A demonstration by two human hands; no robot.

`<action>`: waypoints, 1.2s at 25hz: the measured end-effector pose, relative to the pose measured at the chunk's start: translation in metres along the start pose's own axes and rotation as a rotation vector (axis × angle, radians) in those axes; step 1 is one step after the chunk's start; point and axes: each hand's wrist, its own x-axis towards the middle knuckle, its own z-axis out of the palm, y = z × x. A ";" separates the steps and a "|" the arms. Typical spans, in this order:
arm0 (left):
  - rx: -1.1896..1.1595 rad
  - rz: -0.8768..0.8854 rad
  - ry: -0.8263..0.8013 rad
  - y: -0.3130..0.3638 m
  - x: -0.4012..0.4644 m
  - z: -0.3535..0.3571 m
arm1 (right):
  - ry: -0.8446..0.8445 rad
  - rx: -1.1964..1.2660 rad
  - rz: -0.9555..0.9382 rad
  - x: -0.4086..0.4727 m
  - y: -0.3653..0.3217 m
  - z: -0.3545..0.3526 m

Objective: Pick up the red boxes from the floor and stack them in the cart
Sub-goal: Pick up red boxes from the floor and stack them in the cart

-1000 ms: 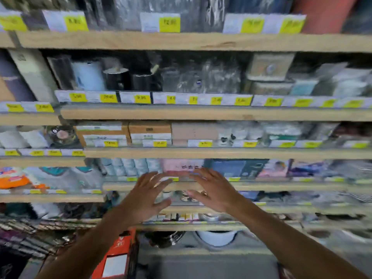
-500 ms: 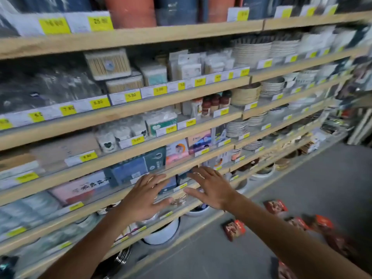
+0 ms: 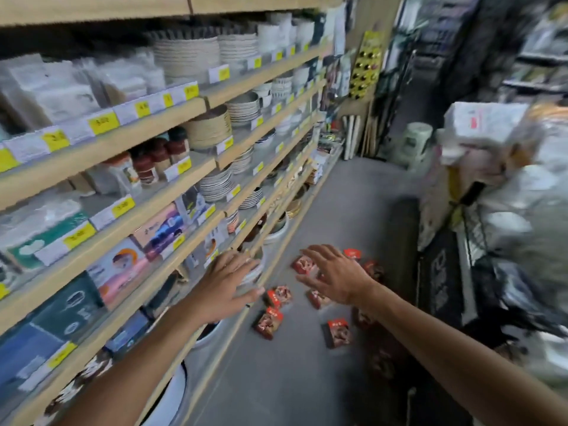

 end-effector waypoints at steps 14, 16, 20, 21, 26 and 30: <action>-0.083 0.464 -0.181 0.036 0.126 0.069 | 0.064 -0.028 0.619 -0.117 0.042 0.020; -0.084 0.506 -0.209 0.049 0.137 0.082 | 0.031 -0.016 0.678 -0.134 0.053 0.024; -0.066 0.545 -0.251 0.064 0.167 0.094 | 0.023 0.024 0.741 -0.141 0.086 0.030; -0.069 0.538 -0.246 0.065 0.177 0.096 | 0.028 0.035 0.742 -0.137 0.096 0.033; -0.043 0.477 -0.233 0.074 0.233 0.104 | 0.053 0.105 0.702 -0.100 0.154 0.035; -0.062 0.398 -0.232 0.088 0.277 0.113 | 0.050 0.142 0.652 -0.074 0.210 0.026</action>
